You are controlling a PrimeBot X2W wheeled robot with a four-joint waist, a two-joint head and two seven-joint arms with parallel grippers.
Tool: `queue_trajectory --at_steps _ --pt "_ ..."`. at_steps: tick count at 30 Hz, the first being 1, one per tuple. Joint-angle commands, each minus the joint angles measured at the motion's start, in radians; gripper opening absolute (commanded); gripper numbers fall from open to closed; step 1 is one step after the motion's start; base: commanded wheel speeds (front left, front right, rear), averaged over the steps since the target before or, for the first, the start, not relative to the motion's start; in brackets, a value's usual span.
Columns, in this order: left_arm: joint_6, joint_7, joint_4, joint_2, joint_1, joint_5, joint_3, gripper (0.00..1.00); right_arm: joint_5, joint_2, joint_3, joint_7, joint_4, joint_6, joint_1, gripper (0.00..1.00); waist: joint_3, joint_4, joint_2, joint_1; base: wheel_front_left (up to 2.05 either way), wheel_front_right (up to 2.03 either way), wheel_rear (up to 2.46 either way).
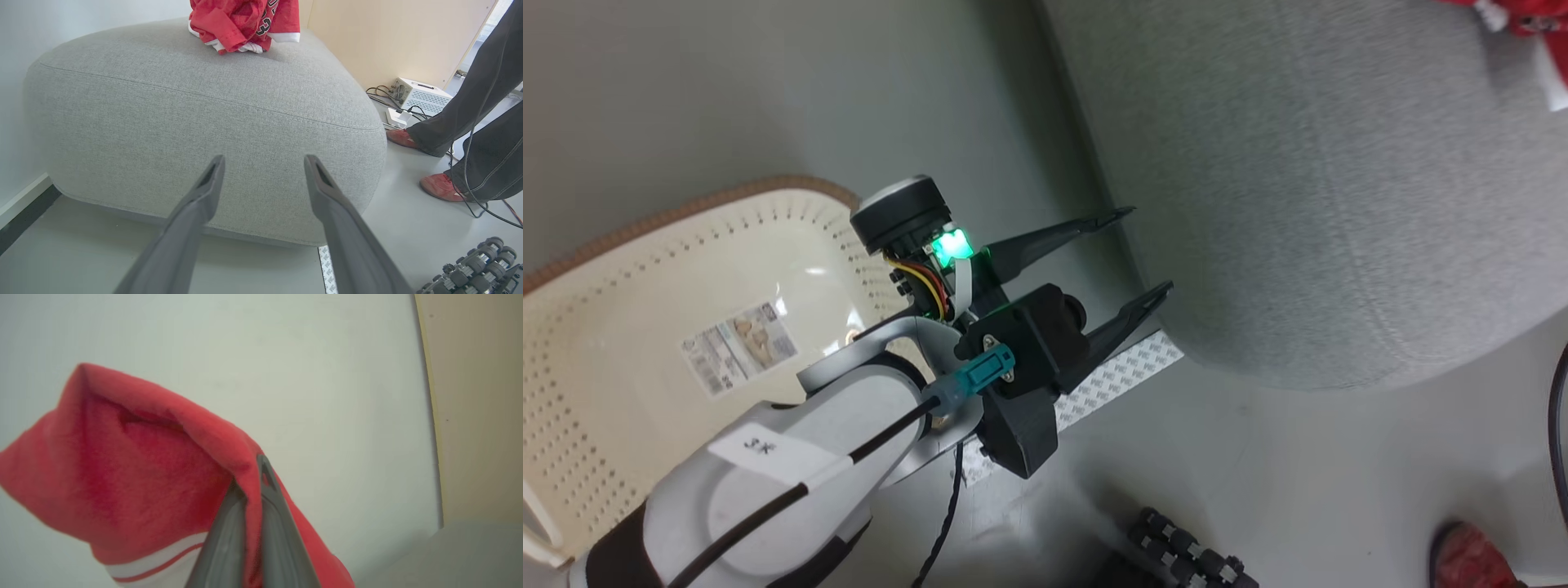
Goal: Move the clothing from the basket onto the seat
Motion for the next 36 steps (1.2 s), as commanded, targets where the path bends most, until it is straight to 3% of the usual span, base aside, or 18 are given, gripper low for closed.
queue_trajectory --at_steps 1,5,18,30,31,32,33,34,36 --pt "-0.001 -0.001 -0.007 0.006 -0.012 -0.004 -0.002 1.0 -0.024 -0.023 0.013 0.0 0.041 0.0 -0.015 0.0 0.067 0.038 -0.0002 -0.0003 0.0 0.0 0.0" --pt "0.006 -0.005 -0.01 0.006 -0.008 -0.007 -0.002 1.0 -0.062 -0.026 0.031 0.0 0.145 0.0 -0.003 0.0 0.08 0.041 -0.0002 -0.0003 0.0 0.0 0.0" --pt "0.033 0.012 -0.018 0.03 0.018 -0.018 0.002 1.0 -0.132 0.099 0.085 0.0 0.513 0.0 0.079 0.0 0.071 0.034 -0.0002 -0.0003 0.0 0.0 0.0" --pt "0.056 -0.01 -0.014 0.042 0.039 -0.031 0.01 1.0 -0.174 0.128 0.042 0.0 0.572 0.0 0.111 0.0 0.018 0.038 -0.0002 -0.0003 0.0 0.0 0.0" --pt "0.058 -0.013 -0.011 0.043 0.039 -0.029 0.01 1.0 -0.18 0.128 0.04 0.0 0.568 0.0 0.113 0.19 0.012 0.039 -0.0002 -0.0003 0.0 0.0 0.0" --pt "0.065 -0.02 -0.004 0.045 0.039 -0.021 0.008 1.0 -0.187 0.132 0.039 0.0 0.549 0.0 0.125 0.44 -0.001 0.04 -0.0002 -0.0003 0.0 0.0 0.0" --pt "0.068 -0.025 -0.002 0.043 0.04 -0.02 0.008 1.0 -0.193 0.133 0.038 0.0 0.537 0.0 0.135 0.86 -0.008 0.041 -0.0002 -0.0003 0.0 0.0 0.0" --pt "0.074 -0.031 0.001 0.038 0.044 -0.02 0.008 1.0 -0.198 0.135 0.039 0.0 0.519 0.0 0.148 1.0 -0.017 0.043 -0.0002 -0.0003 0.0 0.0 0.0" --pt "0.083 -0.045 0.009 0.03 0.054 -0.023 0.01 1.0 -0.21 0.14 0.041 0.0 0.477 0.0 0.174 1.0 -0.035 0.051 -0.0002 -0.0003 0.0 0.0 0.0"
